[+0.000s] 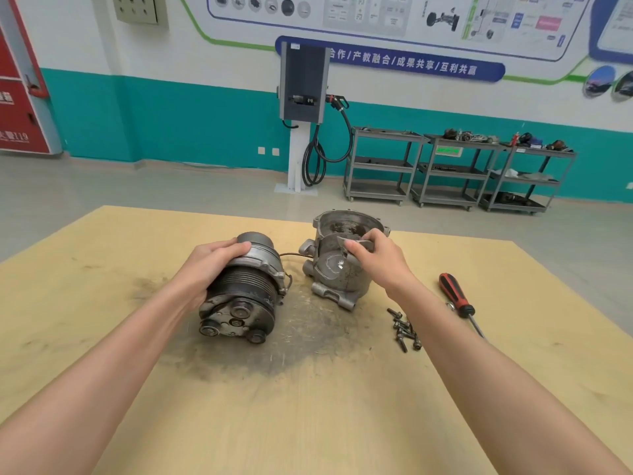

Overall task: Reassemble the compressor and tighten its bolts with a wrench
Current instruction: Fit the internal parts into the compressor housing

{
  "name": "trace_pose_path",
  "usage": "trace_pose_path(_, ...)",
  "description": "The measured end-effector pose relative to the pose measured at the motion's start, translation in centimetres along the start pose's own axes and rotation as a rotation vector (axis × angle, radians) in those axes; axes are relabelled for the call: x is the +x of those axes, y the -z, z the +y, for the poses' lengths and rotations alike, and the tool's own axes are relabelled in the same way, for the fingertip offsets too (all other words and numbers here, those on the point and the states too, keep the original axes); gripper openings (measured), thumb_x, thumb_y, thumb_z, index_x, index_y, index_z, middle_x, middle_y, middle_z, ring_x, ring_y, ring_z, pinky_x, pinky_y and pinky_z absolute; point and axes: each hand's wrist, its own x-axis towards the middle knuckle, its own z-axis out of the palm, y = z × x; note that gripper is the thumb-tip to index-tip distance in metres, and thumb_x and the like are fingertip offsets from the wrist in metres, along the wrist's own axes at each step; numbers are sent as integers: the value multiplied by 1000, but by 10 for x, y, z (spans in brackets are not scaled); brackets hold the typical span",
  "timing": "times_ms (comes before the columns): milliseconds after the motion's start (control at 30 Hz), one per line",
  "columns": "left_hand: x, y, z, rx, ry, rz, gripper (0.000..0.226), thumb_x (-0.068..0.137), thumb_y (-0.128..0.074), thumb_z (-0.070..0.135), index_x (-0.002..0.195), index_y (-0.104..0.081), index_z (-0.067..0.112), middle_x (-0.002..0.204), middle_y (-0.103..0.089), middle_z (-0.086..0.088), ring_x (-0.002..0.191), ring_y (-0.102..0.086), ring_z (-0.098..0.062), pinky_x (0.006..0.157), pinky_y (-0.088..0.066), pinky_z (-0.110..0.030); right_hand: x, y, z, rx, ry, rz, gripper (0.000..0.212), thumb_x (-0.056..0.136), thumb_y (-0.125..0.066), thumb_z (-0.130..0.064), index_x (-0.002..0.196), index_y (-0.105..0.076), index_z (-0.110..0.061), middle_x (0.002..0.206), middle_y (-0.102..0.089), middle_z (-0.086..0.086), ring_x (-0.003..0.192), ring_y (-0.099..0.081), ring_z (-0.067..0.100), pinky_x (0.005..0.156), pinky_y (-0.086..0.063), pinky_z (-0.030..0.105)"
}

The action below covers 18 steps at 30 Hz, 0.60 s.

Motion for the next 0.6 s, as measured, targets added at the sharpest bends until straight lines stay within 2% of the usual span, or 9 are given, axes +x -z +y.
trace_pose_path(100, -8, -17, -1, -29, 17, -41, 59, 82, -76, 24, 135, -55, 10, 119, -64, -8, 101, -66, -21, 92, -53, -37, -7, 8, 5, -23, 6, 13, 29, 91, -63, -47, 99, -56, -19, 103, -62, 2, 84, -54, 13, 59, -38, 26)
trace_pose_path(200, -15, -28, -2, -16, 10, -63, 60, 83, -75, 25, 137, -53, 11, 124, -63, -9, 104, -65, -21, 94, -52, -36, -16, 18, 10, -45, 2, 6, 30, 91, -61, -50, 97, -56, -20, 99, -62, 1, 74, -53, 14, 53, -35, 25)
trace_pose_path(333, -16, -30, -3, 6, -3, -69, 60, 84, -74, 28, 138, -53, 14, 119, -64, -6, 97, -66, -15, 76, -54, -27, -30, 28, 13, -63, 15, 7, 32, 91, -61, -49, 102, -57, -19, 97, -61, -4, 82, -55, 13, 63, -41, 29)
trace_pose_path(467, -15, -29, -3, 29, 5, -81, 62, 83, -74, 32, 139, -52, 17, 102, -65, 5, 89, -67, -11, 64, -53, -22, -41, 35, 16, -39, 32, -19, 28, 93, -60, -48, 100, -56, -20, 95, -61, -8, 84, -54, 5, 61, -39, 25)
trace_pose_path(600, -16, -27, -2, 80, -8, -85, 63, 83, -73, 38, 140, -52, 19, 100, -63, 10, 84, -64, -3, 53, -51, -14, -45, 40, 17, -25, 51, -50, 22, 94, -60, -45, 90, -53, -24, 91, -61, -7, 77, -52, 5, 60, -35, 23)
